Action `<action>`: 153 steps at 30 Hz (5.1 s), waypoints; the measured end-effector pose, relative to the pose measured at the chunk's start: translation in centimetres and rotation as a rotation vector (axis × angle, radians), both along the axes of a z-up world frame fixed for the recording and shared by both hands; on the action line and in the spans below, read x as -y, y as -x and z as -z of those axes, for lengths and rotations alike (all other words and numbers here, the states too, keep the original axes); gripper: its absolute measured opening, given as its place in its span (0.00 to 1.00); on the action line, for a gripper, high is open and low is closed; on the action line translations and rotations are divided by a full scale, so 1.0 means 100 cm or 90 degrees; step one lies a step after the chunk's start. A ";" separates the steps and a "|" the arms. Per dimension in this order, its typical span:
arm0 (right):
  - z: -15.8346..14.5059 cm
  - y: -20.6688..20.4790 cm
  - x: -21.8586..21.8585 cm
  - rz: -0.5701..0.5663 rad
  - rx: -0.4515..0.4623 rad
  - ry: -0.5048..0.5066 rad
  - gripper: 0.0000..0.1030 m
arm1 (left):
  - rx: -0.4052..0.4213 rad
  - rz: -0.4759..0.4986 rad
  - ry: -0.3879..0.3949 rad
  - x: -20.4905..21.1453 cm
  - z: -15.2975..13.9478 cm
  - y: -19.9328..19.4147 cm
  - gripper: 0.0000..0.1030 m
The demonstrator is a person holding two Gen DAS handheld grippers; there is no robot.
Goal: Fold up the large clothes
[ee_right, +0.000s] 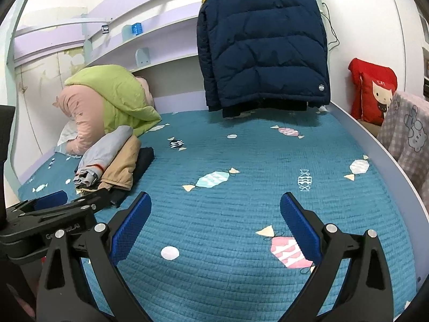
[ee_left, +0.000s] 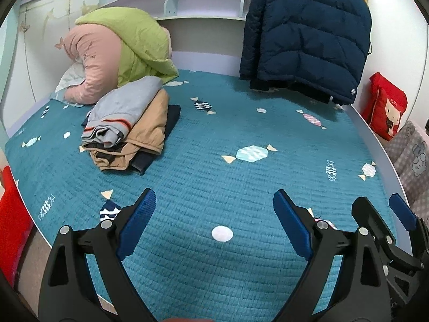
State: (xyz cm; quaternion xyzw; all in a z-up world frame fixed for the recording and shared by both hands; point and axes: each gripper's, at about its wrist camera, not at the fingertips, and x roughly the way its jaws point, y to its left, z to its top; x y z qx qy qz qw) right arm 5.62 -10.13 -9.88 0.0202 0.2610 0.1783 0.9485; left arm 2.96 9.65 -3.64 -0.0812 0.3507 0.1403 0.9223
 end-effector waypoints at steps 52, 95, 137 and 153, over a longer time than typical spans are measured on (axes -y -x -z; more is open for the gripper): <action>-0.004 0.008 0.007 0.041 0.015 0.041 0.91 | -0.022 0.020 -0.002 0.008 0.007 -0.004 0.88; -0.006 0.011 0.009 0.050 0.024 0.044 0.91 | -0.017 0.030 -0.014 0.006 0.008 -0.002 0.88; -0.006 0.016 0.008 0.055 0.027 0.038 0.91 | -0.014 0.033 -0.029 0.006 0.002 -0.002 0.88; -0.006 0.015 0.008 0.057 0.026 0.037 0.91 | -0.017 0.038 -0.029 0.005 0.001 -0.003 0.89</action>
